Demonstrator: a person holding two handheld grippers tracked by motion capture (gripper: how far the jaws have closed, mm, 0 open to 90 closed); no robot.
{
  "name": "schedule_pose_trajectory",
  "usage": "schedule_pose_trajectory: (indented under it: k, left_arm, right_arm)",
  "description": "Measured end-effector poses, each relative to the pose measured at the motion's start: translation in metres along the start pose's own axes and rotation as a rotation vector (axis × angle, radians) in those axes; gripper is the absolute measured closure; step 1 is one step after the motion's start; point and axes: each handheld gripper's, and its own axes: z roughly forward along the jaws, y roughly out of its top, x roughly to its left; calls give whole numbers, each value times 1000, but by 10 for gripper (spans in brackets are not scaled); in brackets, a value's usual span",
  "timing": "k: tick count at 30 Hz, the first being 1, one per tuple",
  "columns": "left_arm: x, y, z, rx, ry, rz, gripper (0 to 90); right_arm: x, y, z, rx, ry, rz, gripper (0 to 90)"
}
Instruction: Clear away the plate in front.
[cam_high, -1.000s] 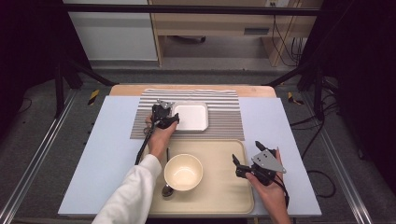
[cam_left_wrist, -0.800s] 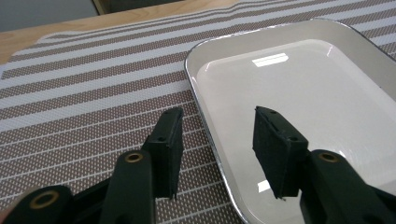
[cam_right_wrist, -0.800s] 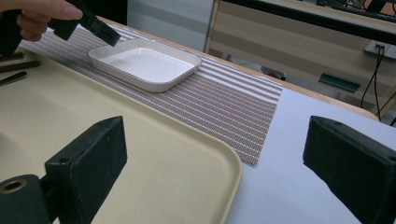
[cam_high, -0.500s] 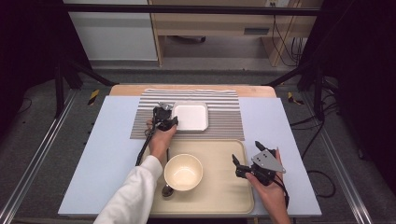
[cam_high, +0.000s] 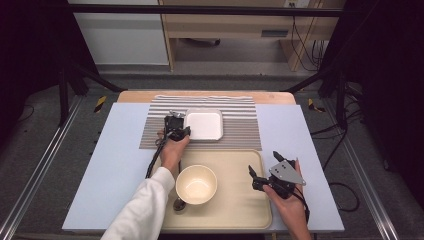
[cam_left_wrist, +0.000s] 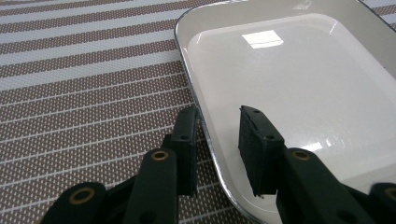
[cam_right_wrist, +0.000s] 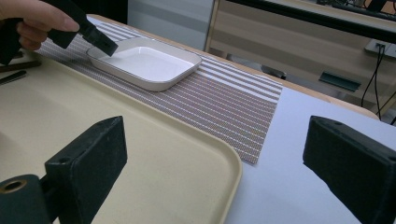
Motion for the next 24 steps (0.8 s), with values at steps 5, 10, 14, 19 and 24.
schedule_pose_trajectory:
  k: [5,10,14,19,24]
  left_arm:
    - [2,0,0,14,-5,-14,702]
    - [2,0,1,9,-5,-22,708]
    - [3,0,1,13,1,-28,739]
    - [3,0,1,11,9,-38,789]
    - [4,1,1,14,2,-75,802]
  right_arm:
    - [0,0,0,3,1,-1,64]
    - [0,0,0,4,1,-1,64]
    - [0,0,0,4,2,-1,64]
    - [0,0,0,4,1,0,64]
    - [0,-1,1,7,1,-3,64]
